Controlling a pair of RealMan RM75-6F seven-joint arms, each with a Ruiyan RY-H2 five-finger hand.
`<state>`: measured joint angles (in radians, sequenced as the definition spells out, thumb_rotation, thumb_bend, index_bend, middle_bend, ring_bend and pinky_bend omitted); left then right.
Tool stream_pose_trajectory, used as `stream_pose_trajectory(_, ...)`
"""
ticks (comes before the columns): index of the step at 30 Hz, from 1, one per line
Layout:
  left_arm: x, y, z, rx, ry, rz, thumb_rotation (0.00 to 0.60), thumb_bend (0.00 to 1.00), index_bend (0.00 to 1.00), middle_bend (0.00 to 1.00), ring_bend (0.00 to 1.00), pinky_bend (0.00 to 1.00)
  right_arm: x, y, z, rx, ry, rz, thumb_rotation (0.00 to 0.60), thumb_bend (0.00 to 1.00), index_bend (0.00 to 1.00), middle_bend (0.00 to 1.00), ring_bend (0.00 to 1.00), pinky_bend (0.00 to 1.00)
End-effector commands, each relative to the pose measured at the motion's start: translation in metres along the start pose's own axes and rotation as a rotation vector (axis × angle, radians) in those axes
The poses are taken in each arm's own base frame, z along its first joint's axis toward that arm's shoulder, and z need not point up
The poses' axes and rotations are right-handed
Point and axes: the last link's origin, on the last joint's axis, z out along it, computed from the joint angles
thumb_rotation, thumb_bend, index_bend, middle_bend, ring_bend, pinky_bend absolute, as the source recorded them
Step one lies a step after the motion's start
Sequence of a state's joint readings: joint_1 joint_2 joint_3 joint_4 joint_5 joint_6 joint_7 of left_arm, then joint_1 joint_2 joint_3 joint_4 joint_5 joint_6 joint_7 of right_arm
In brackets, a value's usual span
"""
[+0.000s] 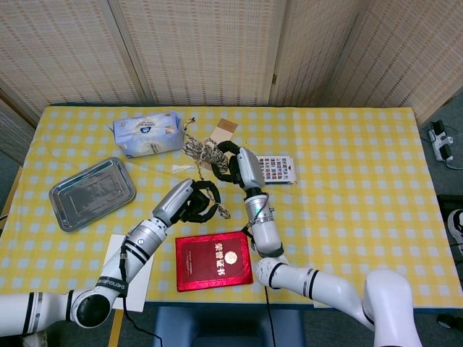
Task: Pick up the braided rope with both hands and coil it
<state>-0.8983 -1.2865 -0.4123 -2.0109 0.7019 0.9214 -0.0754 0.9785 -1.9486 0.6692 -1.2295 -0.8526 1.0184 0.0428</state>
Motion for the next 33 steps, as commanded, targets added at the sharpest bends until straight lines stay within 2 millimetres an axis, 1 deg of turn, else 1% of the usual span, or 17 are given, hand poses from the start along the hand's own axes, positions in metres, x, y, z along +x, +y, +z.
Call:
stream_pose_trajectory(1,0.000,-0.010,0.001,0.032,-0.002,0.017,0.600,0.54,0.62,0.97,0.89,0.91,0.006,0.001,0.000,0.002,-0.003,0.013,0.600,0.64,0.85,0.69,0.80,0.70)
stream_pose_trajectory(5,0.007,-0.026,0.002,0.074,0.017,0.047,0.600,0.54,0.62,0.97,0.89,0.91,0.015,0.002,-0.002,-0.002,-0.044,0.046,0.600,0.64,0.85,0.69,0.80,0.70)
stream_pose_trajectory(9,0.017,-0.045,0.003,0.122,0.056,0.072,0.600,0.54,0.62,0.97,0.89,0.91,0.031,0.004,-0.007,0.008,-0.091,0.050,0.600,0.64,0.85,0.69,0.80,0.70)
stream_pose_trajectory(16,0.041,-0.078,0.008,0.223,0.117,0.070,0.600,0.54,0.62,0.97,0.89,0.91,0.060,0.013,-0.023,0.036,-0.171,-0.013,0.600,0.64,0.85,0.69,0.80,0.70)
stream_pose_trajectory(21,0.058,-0.093,0.011,0.272,0.161,0.067,0.600,0.54,0.62,0.97,0.89,0.91,0.075,0.020,-0.037,0.048,-0.264,-0.059,0.600,0.64,0.85,0.69,0.81,0.70)
stream_pose_trajectory(27,0.078,-0.097,0.015,0.288,0.231,0.053,0.600,0.54,0.62,0.97,0.89,0.91,0.082,0.029,-0.050,0.050,-0.391,-0.205,0.600,0.64,0.85,0.70,0.81,0.70)
stream_pose_trajectory(30,0.086,-0.094,0.016,0.277,0.264,0.057,0.600,0.54,0.62,0.97,0.89,0.91,0.083,0.032,-0.053,0.053,-0.440,-0.279,0.600,0.64,0.85,0.70,0.81,0.70)
stream_pose_trajectory(33,0.093,-0.088,0.017,0.252,0.295,0.079,0.600,0.54,0.62,0.97,0.89,0.91,0.079,0.033,-0.057,0.058,-0.477,-0.330,0.600,0.64,0.85,0.70,0.81,0.70)
